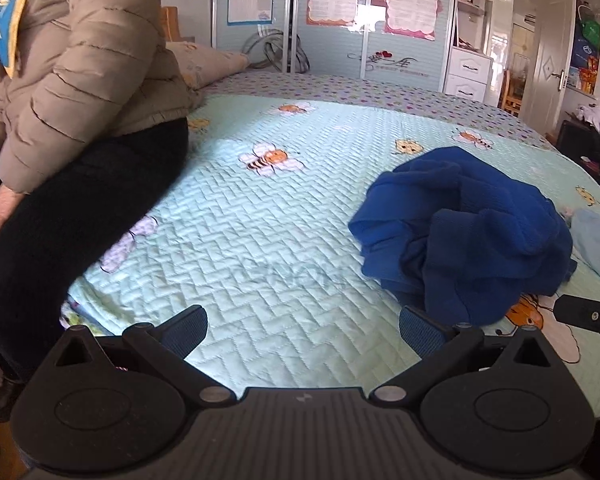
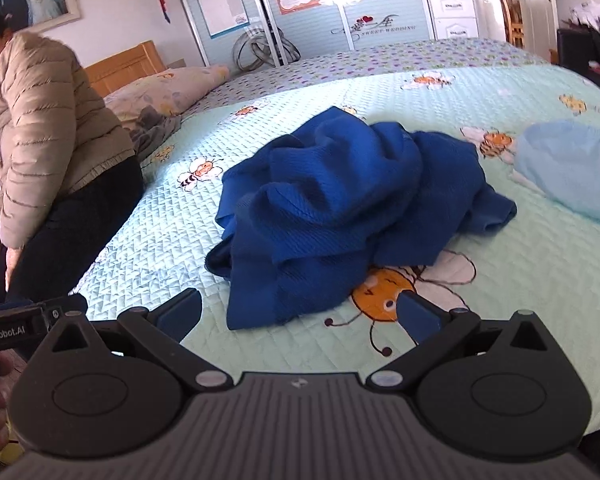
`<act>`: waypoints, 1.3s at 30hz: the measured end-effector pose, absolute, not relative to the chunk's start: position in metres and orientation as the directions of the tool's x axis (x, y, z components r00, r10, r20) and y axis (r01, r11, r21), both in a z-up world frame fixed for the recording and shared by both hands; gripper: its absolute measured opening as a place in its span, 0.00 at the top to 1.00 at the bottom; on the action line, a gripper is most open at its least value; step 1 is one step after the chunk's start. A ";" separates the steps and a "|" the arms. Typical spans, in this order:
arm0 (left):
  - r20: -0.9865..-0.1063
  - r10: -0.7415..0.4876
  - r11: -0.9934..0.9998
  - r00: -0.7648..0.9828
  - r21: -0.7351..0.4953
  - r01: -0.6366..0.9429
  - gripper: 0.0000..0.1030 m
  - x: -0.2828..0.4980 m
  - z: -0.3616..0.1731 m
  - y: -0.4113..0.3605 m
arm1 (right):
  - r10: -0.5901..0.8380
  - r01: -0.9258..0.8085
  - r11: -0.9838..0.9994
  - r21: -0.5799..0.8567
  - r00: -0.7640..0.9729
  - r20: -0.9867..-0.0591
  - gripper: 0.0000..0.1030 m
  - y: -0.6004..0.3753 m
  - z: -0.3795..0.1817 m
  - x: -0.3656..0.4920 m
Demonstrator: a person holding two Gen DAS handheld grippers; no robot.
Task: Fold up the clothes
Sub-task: 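Move both tools toward the crumpled dark blue sweater on the bed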
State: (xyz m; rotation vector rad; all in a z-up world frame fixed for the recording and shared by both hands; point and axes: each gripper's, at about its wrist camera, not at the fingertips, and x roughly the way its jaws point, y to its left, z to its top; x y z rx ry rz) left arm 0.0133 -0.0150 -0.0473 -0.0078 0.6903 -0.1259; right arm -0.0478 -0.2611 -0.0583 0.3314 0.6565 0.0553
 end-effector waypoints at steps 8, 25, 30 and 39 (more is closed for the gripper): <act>-0.633 -0.197 0.979 0.748 -0.085 0.186 0.03 0.044 -0.054 -0.040 | 0.177 0.144 0.860 0.490 0.815 -0.552 0.00 -0.311 -0.070 -0.030; -0.714 -0.197 0.971 0.671 -0.050 0.233 0.06 0.052 -0.108 -0.067 | 0.282 0.200 0.659 0.725 0.828 -0.484 0.00 -0.349 -0.116 -0.018; -0.719 -0.193 0.975 0.667 -0.060 0.216 0.05 0.043 -0.119 -0.070 | 0.279 0.200 0.659 0.725 0.830 -0.483 0.00 -0.350 -0.116 -0.020; -0.795 -0.305 0.928 0.525 -0.125 0.350 0.04 0.004 -0.132 -0.078 | 0.276 0.195 0.677 0.709 0.826 -0.491 0.00 -0.345 -0.118 -0.019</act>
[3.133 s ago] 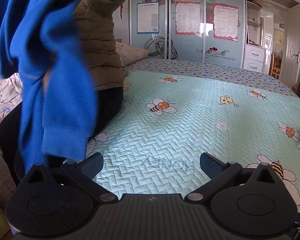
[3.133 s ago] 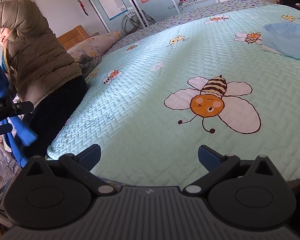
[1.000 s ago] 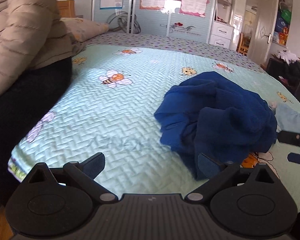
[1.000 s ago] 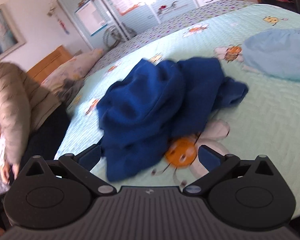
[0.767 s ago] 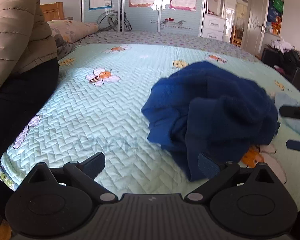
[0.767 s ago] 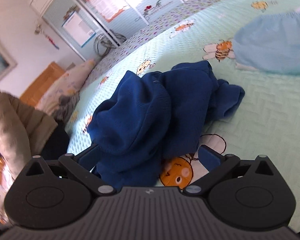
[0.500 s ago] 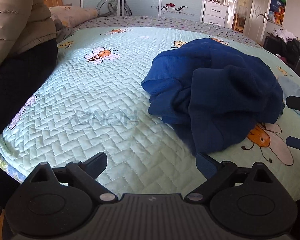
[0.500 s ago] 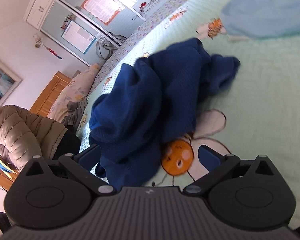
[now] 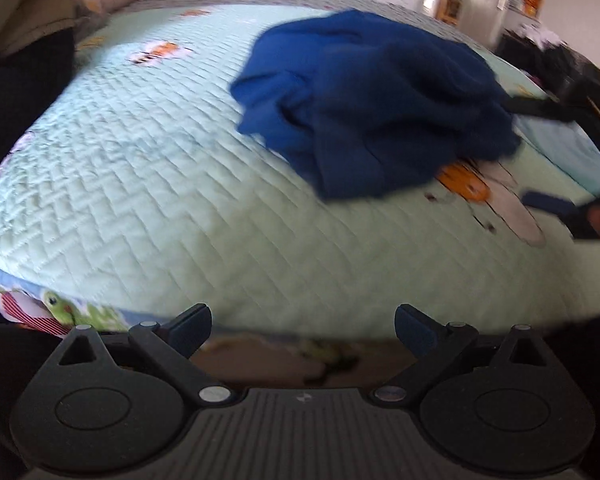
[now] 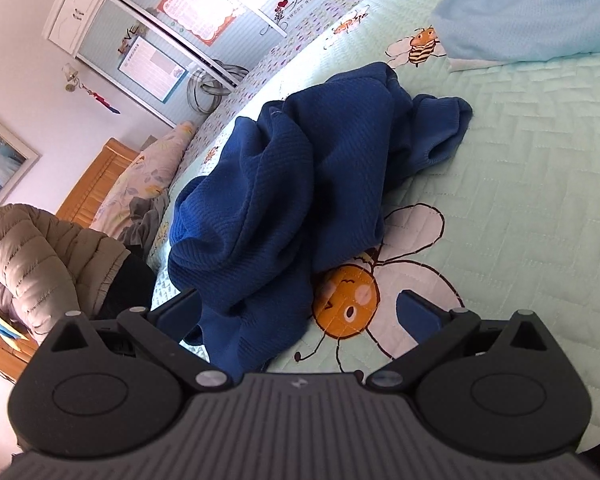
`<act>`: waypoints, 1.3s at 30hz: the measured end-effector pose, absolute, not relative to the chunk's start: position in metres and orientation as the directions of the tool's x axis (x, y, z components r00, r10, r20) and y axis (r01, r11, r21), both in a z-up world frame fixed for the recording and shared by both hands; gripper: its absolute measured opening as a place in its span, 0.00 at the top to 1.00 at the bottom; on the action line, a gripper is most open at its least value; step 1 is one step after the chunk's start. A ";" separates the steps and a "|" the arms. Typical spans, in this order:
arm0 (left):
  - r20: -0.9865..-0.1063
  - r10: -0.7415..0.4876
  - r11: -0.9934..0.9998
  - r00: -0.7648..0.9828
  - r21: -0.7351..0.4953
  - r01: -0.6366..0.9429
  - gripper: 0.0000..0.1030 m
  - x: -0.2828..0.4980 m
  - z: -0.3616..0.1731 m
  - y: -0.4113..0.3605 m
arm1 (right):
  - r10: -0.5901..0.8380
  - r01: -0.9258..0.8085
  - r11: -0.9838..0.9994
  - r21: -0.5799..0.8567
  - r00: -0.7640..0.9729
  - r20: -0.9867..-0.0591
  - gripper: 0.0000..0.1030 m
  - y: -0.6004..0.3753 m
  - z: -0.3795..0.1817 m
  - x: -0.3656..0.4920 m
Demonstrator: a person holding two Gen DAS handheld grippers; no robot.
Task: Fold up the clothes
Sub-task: 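Move both tools toward the crumpled dark blue sweater on the bed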
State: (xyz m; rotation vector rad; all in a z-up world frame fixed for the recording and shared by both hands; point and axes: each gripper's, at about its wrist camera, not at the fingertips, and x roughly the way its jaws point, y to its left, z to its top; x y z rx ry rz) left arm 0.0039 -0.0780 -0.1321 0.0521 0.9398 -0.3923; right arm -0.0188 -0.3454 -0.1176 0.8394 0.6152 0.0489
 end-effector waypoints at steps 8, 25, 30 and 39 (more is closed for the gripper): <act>-0.788 -0.247 0.957 0.564 -0.108 0.268 0.04 -0.007 -0.128 -0.060 | 0.281 0.187 0.680 0.709 0.827 -0.487 0.00 -0.345 -0.117 -0.015; -0.726 -0.099 0.976 0.680 0.063 0.210 0.01 0.026 -0.104 -0.052 | 0.272 0.164 0.707 0.688 0.835 -0.479 0.00 -0.339 -0.109 -0.018; -0.721 -0.131 0.974 0.681 0.035 0.224 0.01 0.062 -0.085 -0.060 | 0.257 0.163 0.719 0.676 0.841 -0.476 0.00 -0.338 -0.103 -0.019; -0.701 -0.139 0.976 0.699 0.022 0.217 0.01 0.105 -0.066 -0.080 | 0.269 0.166 0.693 0.702 0.843 -0.465 0.00 -0.350 -0.090 0.006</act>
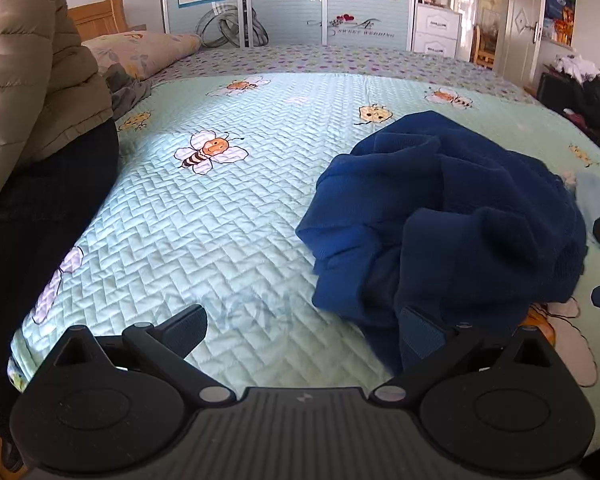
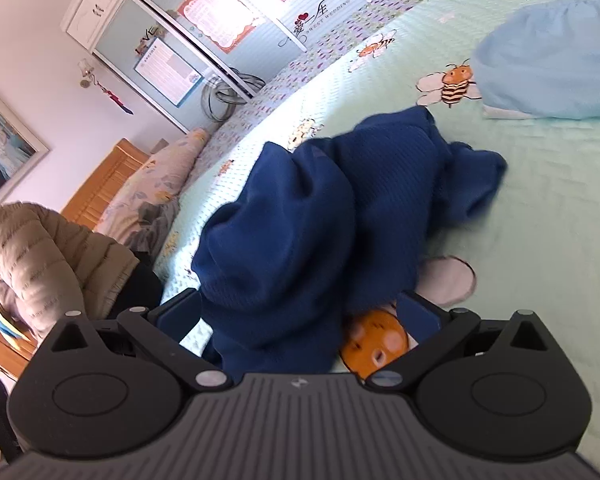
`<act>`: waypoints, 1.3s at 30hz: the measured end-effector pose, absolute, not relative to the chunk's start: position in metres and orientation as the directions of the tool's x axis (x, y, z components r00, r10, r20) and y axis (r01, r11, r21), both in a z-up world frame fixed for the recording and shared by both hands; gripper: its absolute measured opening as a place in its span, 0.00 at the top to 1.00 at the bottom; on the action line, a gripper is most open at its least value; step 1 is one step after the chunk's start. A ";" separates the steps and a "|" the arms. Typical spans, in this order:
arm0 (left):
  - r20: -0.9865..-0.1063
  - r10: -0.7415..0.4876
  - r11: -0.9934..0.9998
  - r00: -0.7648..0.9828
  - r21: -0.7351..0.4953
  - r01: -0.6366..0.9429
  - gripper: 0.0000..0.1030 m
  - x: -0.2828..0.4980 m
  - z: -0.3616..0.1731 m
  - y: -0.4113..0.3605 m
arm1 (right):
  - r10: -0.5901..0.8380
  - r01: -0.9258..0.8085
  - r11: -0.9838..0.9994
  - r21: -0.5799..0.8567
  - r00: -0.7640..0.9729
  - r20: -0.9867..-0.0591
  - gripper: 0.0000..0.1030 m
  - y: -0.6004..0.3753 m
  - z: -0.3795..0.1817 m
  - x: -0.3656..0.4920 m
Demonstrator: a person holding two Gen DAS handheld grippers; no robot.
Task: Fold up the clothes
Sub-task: 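Move both tools toward the crumpled dark blue sweater on the bed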
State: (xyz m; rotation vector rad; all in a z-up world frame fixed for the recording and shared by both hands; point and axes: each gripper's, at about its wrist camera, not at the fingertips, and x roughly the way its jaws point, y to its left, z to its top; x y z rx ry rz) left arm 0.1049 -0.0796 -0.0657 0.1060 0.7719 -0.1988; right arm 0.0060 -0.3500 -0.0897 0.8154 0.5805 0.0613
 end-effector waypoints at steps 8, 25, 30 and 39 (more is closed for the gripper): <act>-0.722 -0.158 0.971 0.673 0.011 0.240 0.01 0.123 -0.072 -0.081 | 0.307 0.230 0.595 0.770 0.820 -0.483 0.00 -0.360 -0.104 0.034; -0.809 -0.156 0.970 0.566 -0.017 0.244 0.01 0.181 -0.076 -0.088 | 0.318 0.247 0.590 0.769 0.804 -0.503 0.00 -0.346 -0.107 0.056; -0.787 -0.218 0.956 0.578 -0.053 0.290 0.01 0.203 -0.067 -0.083 | 0.309 0.254 0.603 0.756 0.800 -0.515 0.00 -0.346 -0.108 0.059; -0.732 -0.333 0.913 0.595 -0.092 0.397 0.01 0.238 -0.042 -0.082 | 0.282 0.285 0.618 0.733 0.790 -0.545 0.00 -0.342 -0.112 0.061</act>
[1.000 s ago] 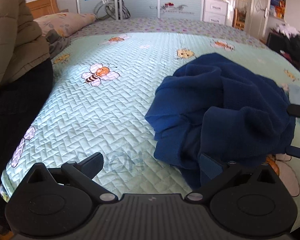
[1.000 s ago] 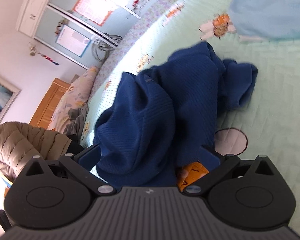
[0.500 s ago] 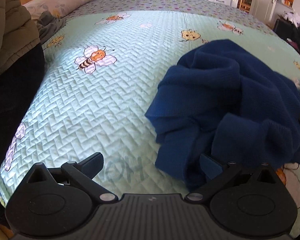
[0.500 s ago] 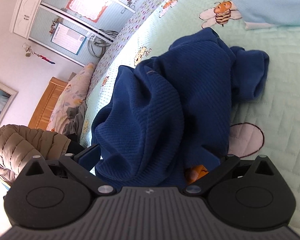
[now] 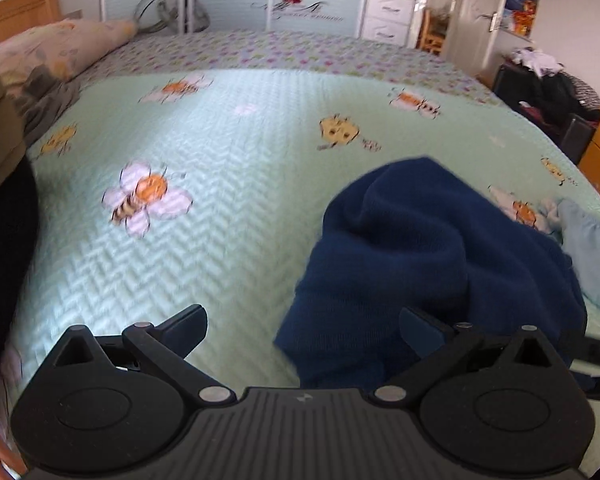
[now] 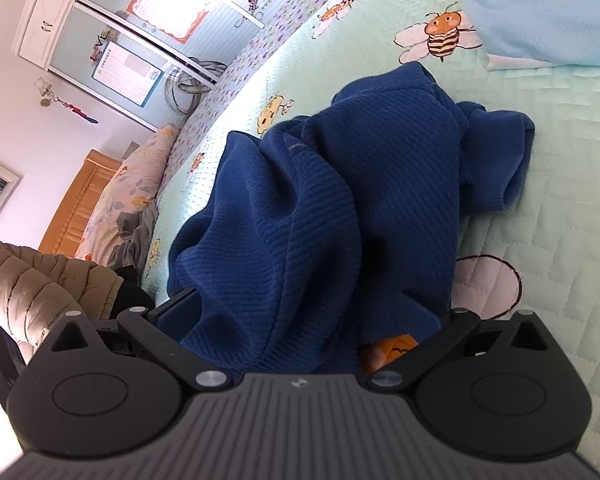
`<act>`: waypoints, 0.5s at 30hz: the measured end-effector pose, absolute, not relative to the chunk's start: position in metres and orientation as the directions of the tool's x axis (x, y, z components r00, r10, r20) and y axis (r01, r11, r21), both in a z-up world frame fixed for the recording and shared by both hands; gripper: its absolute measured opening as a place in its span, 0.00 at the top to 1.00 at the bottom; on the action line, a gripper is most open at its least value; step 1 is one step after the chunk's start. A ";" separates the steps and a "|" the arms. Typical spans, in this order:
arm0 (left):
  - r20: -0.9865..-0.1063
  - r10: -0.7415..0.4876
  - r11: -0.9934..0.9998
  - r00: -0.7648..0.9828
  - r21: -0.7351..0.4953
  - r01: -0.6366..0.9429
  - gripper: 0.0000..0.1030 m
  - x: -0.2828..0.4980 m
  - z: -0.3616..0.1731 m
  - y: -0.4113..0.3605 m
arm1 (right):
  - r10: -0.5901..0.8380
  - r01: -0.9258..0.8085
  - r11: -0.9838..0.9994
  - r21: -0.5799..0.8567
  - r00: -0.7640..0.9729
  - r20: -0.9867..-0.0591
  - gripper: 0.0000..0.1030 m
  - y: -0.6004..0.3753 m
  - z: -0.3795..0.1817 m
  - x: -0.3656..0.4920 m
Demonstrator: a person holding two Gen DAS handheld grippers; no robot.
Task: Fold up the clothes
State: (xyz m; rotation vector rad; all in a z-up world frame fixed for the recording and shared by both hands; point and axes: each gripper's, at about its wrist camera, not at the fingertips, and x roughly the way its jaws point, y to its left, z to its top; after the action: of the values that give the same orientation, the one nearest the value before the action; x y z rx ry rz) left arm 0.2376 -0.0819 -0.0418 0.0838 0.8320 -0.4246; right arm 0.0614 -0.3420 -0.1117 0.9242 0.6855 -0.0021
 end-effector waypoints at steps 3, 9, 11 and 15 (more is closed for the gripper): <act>-0.717 -0.354 0.897 0.600 -0.078 0.435 0.01 0.247 -0.035 -0.086 | 0.276 0.296 0.625 0.722 0.782 -0.559 0.00 -0.340 -0.113 0.063; -0.707 -0.371 0.878 0.602 -0.056 0.475 0.01 0.265 -0.029 -0.095 | 0.258 0.317 0.637 0.703 0.771 -0.582 0.00 -0.337 -0.115 0.065; -0.709 -0.374 0.875 0.598 -0.057 0.480 0.01 0.270 -0.031 -0.096 | 0.254 0.321 0.642 0.696 0.768 -0.588 0.00 -0.336 -0.115 0.067; -0.709 -0.380 0.874 0.593 -0.067 0.481 0.01 0.279 -0.033 -0.094 | 0.251 0.322 0.656 0.683 0.760 -0.600 0.00 -0.334 -0.115 0.070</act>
State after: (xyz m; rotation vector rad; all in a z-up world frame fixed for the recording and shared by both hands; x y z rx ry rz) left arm 0.2790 -0.0943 -0.0333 0.1371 0.7901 -0.5023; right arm 0.0704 -0.3339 -0.1152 0.8752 0.7310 -0.0442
